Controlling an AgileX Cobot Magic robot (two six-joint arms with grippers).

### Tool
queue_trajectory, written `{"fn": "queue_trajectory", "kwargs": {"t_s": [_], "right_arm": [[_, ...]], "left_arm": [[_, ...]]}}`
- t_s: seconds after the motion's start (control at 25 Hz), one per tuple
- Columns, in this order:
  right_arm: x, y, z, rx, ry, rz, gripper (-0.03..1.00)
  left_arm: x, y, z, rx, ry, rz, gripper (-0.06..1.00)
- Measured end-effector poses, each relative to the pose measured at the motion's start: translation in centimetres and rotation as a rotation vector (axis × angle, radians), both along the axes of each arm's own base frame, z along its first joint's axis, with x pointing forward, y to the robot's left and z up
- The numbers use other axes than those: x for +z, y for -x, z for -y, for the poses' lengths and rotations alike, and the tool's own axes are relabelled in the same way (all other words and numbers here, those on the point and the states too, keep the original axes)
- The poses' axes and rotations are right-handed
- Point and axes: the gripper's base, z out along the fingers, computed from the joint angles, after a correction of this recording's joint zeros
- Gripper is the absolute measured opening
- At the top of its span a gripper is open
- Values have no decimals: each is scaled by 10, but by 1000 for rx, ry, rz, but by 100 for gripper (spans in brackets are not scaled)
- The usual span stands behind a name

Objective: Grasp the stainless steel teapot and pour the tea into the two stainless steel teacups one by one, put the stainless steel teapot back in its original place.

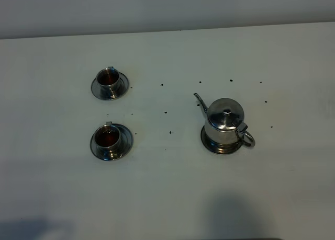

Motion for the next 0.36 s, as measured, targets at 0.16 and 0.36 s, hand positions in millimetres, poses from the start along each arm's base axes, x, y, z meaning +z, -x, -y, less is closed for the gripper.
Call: {"fn": "queue_trajectory", "kwargs": {"t_s": [0.16,0.36], "right_arm": [[0,0,0,0,0,0,48],[0,0,0,0,0,1,48]], "left_arm": [[0,0,0,0,0,0,38],[0,0,0,0,0,0,38]]}}
